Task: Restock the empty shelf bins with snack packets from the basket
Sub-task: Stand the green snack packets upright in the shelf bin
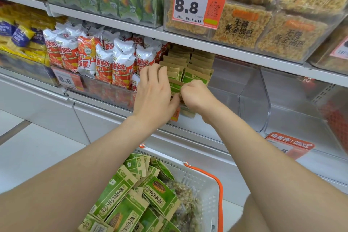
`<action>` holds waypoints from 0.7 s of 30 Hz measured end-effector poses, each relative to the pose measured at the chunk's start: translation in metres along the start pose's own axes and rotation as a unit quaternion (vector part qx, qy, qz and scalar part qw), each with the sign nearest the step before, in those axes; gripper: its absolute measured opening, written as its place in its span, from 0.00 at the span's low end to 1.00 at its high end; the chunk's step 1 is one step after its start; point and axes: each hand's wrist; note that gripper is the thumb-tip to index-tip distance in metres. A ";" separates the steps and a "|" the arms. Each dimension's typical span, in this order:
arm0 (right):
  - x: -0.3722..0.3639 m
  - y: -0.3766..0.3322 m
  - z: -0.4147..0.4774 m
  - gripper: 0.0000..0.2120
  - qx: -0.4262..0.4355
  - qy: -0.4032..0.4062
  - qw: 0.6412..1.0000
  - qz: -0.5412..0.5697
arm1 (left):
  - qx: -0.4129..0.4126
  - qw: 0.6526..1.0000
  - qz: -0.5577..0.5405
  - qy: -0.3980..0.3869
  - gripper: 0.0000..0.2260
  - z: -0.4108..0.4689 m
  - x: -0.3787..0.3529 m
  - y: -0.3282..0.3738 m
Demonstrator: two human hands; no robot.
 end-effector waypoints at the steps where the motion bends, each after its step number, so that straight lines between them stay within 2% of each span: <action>1: 0.001 0.002 0.001 0.11 -0.006 0.008 1.000 -0.016 | 0.012 1.000 0.005 0.003 0.36 0.000 0.000 0.002; 2: 0.001 0.004 0.001 0.09 -0.008 0.020 0.999 -0.034 | 0.021 1.000 0.004 0.005 0.38 0.001 -0.001 0.003; 4: 0.001 0.006 0.000 0.10 -0.005 0.054 0.997 -0.061 | 0.041 0.999 -0.002 0.002 0.42 0.002 0.000 0.005; 8: 0.004 0.010 -0.001 0.10 0.015 0.092 0.993 -0.078 | 0.050 0.998 -0.034 0.004 0.41 0.000 0.002 0.007; 10: 0.002 0.012 -0.002 0.12 0.001 0.056 0.997 -0.060 | 0.059 0.995 -0.084 0.008 0.42 -0.003 0.004 0.010; 13: -0.004 0.011 -0.004 0.13 -0.010 0.003 0.998 -0.058 | 0.116 0.982 -0.149 0.025 0.40 -0.008 0.005 0.011; 16: -0.009 0.004 -0.003 0.16 0.010 -0.012 0.997 -0.074 | 0.195 0.969 -0.150 0.008 0.31 -0.010 0.005 0.006; 18: -0.015 0.000 -0.002 0.16 0.018 -0.016 0.997 -0.077 | 0.217 0.963 -0.157 -0.005 0.25 -0.011 0.004 0.002; 21: -0.016 -0.002 0.000 0.13 0.010 -0.031 0.999 -0.037 | 0.220 0.962 -0.164 -0.004 0.25 -0.012 0.006 -0.002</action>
Point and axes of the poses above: each hand's wrist, its own z-axis towards the middle knuckle, its own x-axis out of the back of the hand, y = z × x, and after that the axes turned 1 degree about -x, right-handed
